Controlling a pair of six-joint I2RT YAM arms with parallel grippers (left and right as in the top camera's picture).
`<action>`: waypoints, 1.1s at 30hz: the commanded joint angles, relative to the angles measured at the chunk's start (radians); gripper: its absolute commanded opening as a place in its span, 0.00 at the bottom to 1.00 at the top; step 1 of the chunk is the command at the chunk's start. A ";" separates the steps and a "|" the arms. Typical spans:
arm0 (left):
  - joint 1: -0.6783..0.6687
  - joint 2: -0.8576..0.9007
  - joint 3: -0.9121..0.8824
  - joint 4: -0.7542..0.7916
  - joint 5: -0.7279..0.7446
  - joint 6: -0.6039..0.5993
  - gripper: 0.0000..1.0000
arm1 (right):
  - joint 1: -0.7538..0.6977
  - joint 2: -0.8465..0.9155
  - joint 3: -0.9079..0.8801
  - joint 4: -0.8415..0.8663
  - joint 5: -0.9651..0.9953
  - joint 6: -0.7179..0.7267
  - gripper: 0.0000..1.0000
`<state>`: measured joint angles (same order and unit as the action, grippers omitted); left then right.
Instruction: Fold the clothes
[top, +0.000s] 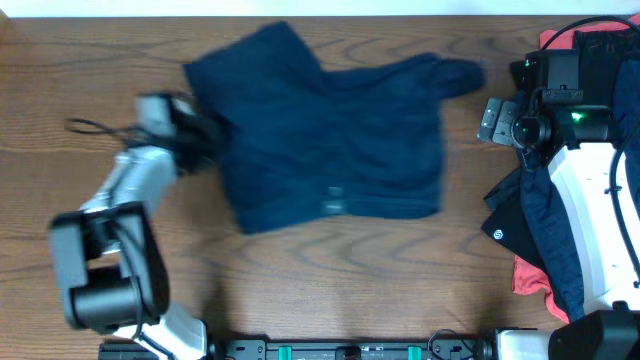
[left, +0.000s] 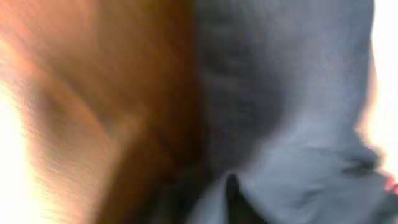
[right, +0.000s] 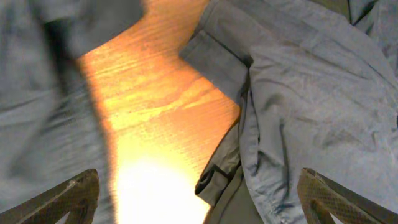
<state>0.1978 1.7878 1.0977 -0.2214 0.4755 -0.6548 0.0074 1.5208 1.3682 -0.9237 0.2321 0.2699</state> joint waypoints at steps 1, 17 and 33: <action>0.069 -0.046 0.119 -0.130 0.228 0.102 0.98 | -0.007 -0.010 0.012 0.000 0.003 -0.009 0.99; 0.039 -0.049 -0.087 -0.659 -0.083 0.106 0.98 | -0.008 -0.010 0.012 -0.001 0.003 -0.017 0.99; 0.038 -0.048 -0.199 -0.352 -0.204 0.021 0.29 | -0.008 -0.010 0.012 -0.001 0.003 -0.016 0.99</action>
<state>0.2344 1.7187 0.9218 -0.5777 0.3019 -0.6315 0.0074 1.5208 1.3682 -0.9234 0.2321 0.2665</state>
